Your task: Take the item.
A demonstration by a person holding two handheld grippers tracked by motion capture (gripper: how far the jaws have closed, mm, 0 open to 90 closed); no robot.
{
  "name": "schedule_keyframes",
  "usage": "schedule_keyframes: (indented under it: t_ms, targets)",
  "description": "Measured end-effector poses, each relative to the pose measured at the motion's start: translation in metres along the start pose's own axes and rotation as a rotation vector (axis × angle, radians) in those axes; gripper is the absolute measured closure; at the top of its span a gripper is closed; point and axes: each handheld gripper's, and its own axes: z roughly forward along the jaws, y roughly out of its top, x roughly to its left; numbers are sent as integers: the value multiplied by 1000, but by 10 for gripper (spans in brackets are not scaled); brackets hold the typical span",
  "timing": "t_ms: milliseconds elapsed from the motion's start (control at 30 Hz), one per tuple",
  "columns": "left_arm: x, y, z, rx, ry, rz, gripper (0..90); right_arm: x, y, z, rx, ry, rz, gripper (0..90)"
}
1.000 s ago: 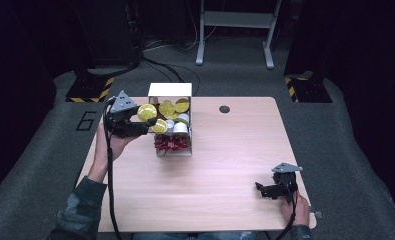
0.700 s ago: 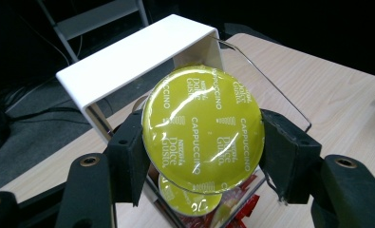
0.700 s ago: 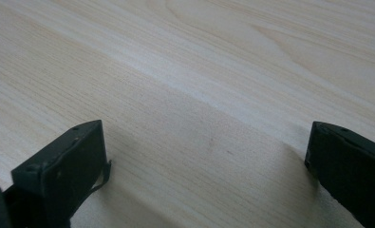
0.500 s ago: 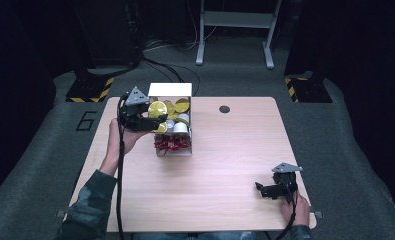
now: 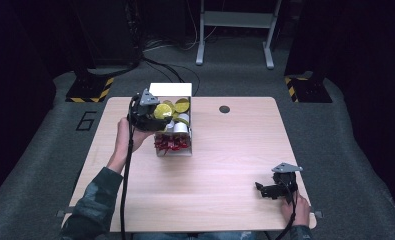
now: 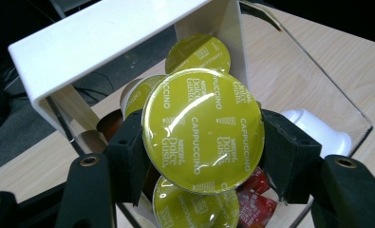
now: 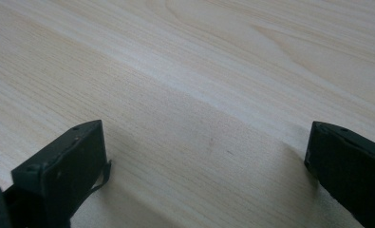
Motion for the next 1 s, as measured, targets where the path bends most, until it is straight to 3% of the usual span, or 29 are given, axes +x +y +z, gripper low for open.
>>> schedule_keyframes:
  t_ms: [200, 533, 767, 1000]
  targets:
    - [1, -3, 11, 27, -1, -12, 392, 0, 0, 0, 0, 0, -1, 0]
    - [-8, -2, 15, 64, 27, 42, 391, 0, 0, 0, 0, 0, -1, 0]
    - [-12, -1, 17, 84, 41, 48, 382, 0, 0, 0, -1, 0, 0, 0]
    - [-11, -1, 15, 65, 47, 31, 236, 0, 0, 0, 2, -1, 0, 0]
